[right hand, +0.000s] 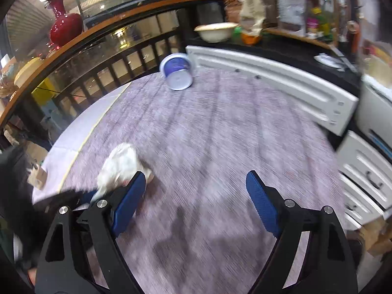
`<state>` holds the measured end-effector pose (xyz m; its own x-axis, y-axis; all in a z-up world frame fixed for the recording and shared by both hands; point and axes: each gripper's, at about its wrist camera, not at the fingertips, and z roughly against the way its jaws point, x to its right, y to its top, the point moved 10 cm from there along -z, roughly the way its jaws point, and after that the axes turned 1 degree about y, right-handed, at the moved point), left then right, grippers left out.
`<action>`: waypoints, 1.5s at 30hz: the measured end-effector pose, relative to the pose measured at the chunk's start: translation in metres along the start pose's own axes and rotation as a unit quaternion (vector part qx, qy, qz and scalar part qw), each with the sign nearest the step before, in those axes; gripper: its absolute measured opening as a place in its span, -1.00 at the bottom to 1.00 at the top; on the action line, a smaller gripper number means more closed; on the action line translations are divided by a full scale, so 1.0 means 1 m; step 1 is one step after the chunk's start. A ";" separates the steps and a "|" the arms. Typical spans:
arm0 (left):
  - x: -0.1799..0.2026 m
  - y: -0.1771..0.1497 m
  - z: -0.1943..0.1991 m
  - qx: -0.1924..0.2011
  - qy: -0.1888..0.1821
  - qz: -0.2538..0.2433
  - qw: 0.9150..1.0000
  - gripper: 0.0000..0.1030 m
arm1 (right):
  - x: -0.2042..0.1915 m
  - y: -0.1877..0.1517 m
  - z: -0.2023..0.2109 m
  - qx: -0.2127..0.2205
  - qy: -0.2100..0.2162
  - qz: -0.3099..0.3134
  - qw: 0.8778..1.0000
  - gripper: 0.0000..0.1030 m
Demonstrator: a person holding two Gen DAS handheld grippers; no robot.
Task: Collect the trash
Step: 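Grasp the crumpled white paper with the left tool while the right tool grasps the blue yogurt cup, then carry the crumpled paper and blue yogurt cup over the black bin with both tools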
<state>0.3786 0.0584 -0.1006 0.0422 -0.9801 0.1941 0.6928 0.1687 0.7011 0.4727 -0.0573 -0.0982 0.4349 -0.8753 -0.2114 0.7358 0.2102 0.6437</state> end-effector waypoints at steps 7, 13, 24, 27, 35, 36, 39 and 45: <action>-0.016 0.013 0.022 0.048 0.042 0.004 0.998 -0.63 | -0.024 0.075 -0.079 -0.045 -0.001 0.015 0.999 0.62; -0.015 0.014 0.025 0.049 0.029 0.012 0.998 -0.63 | -0.034 0.136 -0.151 -0.089 -0.035 0.038 0.995 0.62; -0.018 0.009 0.021 0.040 0.024 0.013 0.999 -0.63 | -0.034 0.172 -0.243 -0.141 -0.067 0.030 0.987 0.55; -0.016 0.008 0.019 0.037 0.024 0.009 0.999 -0.63 | -0.034 0.175 -0.250 -0.135 -0.077 0.037 0.987 0.29; -0.015 0.008 0.019 0.037 0.026 0.008 0.999 -0.63 | -0.027 0.172 -0.233 -0.110 -0.078 0.037 0.990 0.28; -0.014 0.007 0.019 0.037 0.025 0.007 0.999 -0.63 | -0.025 0.169 -0.227 -0.107 -0.078 0.039 0.990 0.28; -0.013 0.007 0.020 0.040 0.027 0.005 0.999 -0.63 | -0.024 0.161 -0.210 -0.097 -0.070 0.037 0.992 0.28; -0.011 0.008 0.024 0.050 0.029 0.000 0.998 -0.63 | -0.020 0.133 -0.165 -0.074 -0.048 0.030 0.996 0.28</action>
<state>0.3666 0.0725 -0.0810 0.0854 -0.9839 0.1571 0.6175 0.1760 0.7666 0.6478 0.0597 -0.1296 0.4351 -0.8948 -0.0999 0.7813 0.3200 0.5358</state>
